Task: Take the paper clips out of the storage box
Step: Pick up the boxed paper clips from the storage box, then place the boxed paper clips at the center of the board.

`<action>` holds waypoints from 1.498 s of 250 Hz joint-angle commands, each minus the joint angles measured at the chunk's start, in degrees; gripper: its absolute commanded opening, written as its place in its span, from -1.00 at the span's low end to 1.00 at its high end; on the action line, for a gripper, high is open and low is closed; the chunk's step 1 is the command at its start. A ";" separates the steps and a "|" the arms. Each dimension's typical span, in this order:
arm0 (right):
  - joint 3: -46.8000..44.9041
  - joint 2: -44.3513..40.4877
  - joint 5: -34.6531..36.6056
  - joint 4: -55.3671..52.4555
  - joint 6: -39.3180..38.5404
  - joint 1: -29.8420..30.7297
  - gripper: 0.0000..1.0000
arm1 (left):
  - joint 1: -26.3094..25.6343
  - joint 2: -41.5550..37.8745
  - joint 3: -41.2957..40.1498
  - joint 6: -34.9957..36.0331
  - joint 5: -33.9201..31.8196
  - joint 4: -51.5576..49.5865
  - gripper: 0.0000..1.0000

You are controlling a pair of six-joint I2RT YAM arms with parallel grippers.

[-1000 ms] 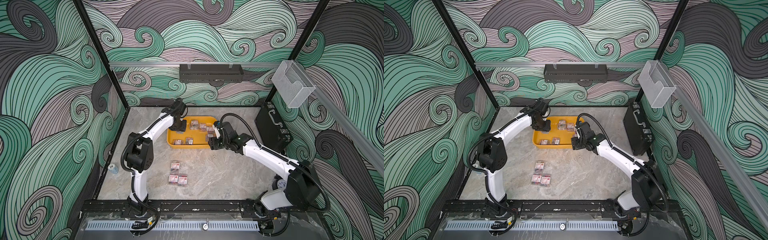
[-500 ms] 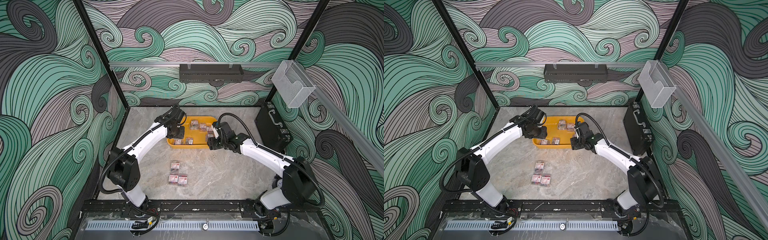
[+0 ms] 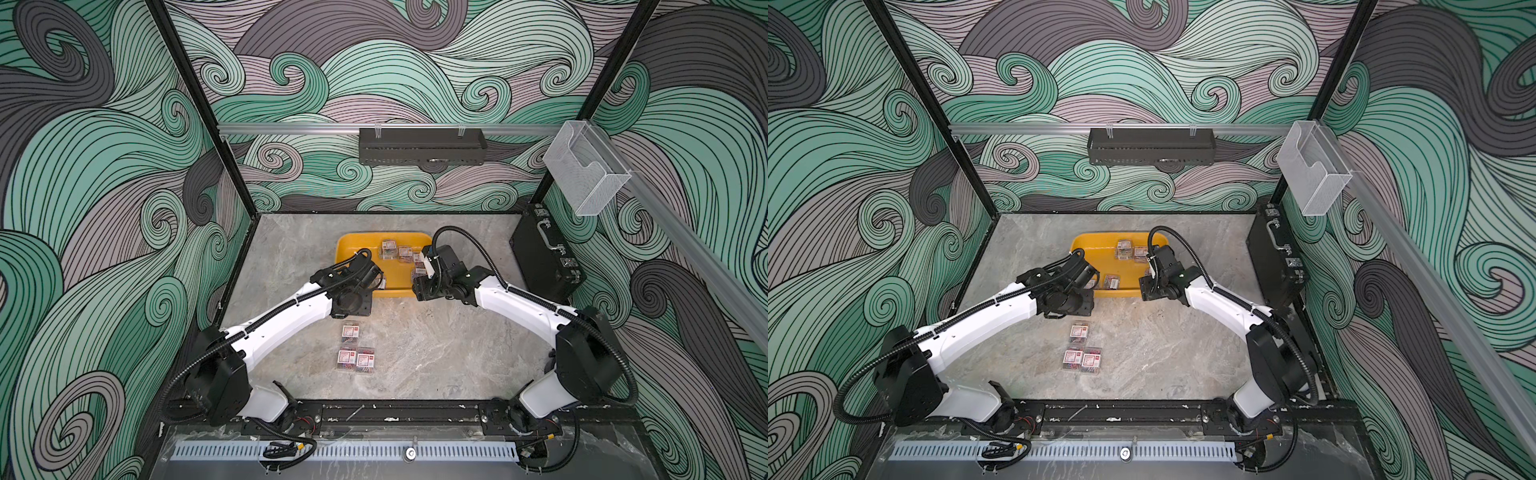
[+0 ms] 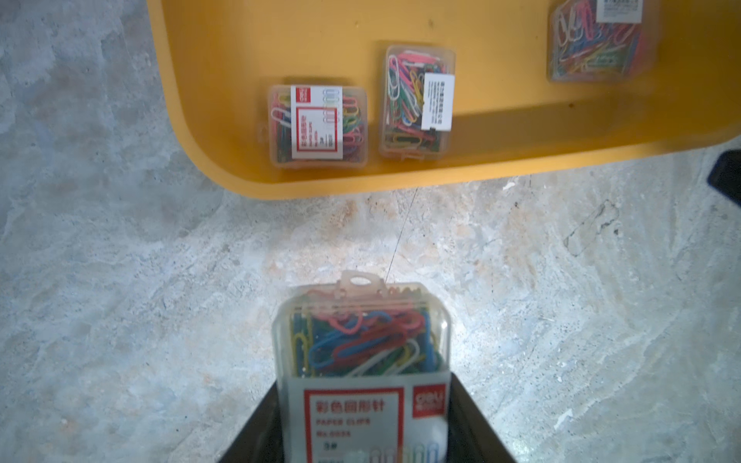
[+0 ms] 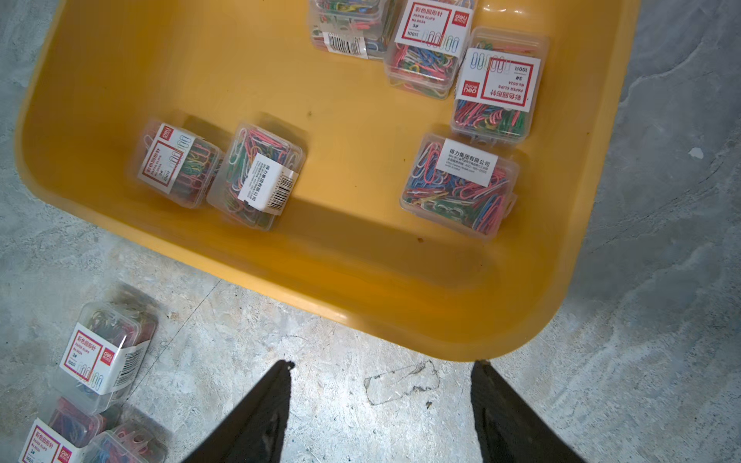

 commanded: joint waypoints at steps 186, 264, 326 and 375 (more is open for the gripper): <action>1.92 -0.65 0.86 -1.92 -0.64 -0.29 0.42 | -9.30 11.03 -2.64 -12.88 1.43 3.91 -0.08; 2.31 -0.41 0.94 -2.20 -0.71 -0.24 0.42 | -9.35 12.97 -2.82 -12.96 1.45 4.05 -0.08; 2.47 -0.33 0.85 -2.45 -0.62 -0.24 0.42 | -9.48 13.12 -3.30 -12.95 0.58 3.27 -0.08; 2.53 -0.24 0.72 -2.46 -0.49 -0.24 0.42 | -9.47 13.23 -3.87 -13.00 0.33 3.23 -0.08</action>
